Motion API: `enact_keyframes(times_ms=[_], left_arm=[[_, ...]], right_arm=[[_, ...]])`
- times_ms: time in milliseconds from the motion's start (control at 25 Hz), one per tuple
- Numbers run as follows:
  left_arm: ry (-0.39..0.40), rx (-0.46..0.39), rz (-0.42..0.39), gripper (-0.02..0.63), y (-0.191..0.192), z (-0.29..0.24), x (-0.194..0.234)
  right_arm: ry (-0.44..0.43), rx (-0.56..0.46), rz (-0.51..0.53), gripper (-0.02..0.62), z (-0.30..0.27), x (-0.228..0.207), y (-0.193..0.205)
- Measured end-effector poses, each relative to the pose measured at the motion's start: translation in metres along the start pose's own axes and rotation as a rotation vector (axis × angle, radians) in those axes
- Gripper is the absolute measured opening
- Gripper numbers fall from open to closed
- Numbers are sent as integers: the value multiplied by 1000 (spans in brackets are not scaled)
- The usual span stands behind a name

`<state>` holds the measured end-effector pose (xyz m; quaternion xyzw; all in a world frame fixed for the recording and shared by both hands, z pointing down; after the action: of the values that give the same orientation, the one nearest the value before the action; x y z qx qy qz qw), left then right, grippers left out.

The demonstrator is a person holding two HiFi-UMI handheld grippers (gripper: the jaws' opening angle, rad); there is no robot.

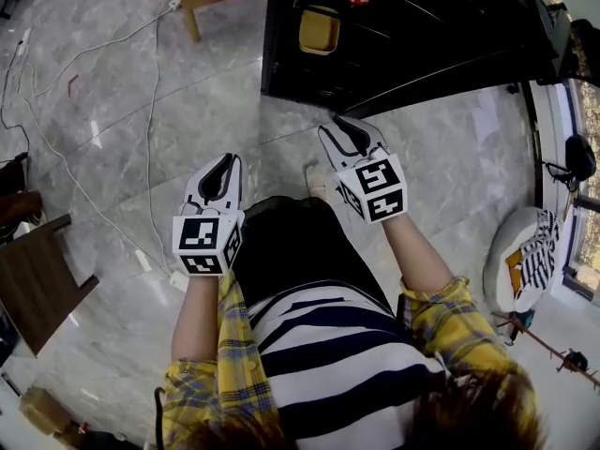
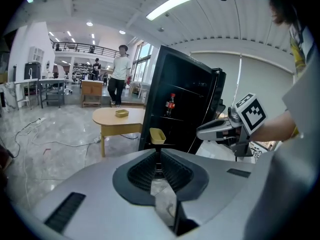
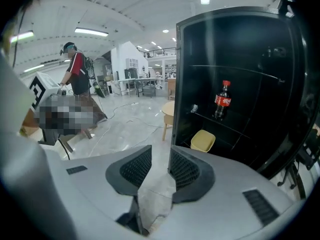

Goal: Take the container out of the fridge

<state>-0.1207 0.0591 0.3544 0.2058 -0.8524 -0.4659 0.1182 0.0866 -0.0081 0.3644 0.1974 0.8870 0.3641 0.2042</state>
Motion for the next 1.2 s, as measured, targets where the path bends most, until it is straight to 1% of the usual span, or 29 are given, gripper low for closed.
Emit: enact_keyframes(times_ms=[160,360,480,640,920,1200], left_arm=[[-50,-3,51,40,4,-16,-7],[-85,7,90,40,13,-43,-17],[-100,6,100,40,17,-60,-21],[-108,7,104,40,25,-79,-28],[-108,23,125,40,50,-113,-30],[-100,35,120,40,66,-146,-32]], right_arm=[[-23,24,83,110,-22,-21,-7],[-40,38,135,110,-49,-48,-9],[-50,48,156,110,-64,-61,-8],[-51,65,190,110,-82,-80,0],[-55,79,217,110,-118,-97,11],[-70,93,258,118,-152,-113,18]])
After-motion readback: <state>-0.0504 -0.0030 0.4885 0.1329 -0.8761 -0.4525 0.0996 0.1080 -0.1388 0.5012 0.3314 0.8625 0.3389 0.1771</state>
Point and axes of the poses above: the fingertips, and each gripper's own axes: z backward along the fingers, x to its left, y out of its underside, the point moved 5 cm from there along z, backward along the fingers, and after that the axes turned 15 degrees about -z, right-handed, at the moved point
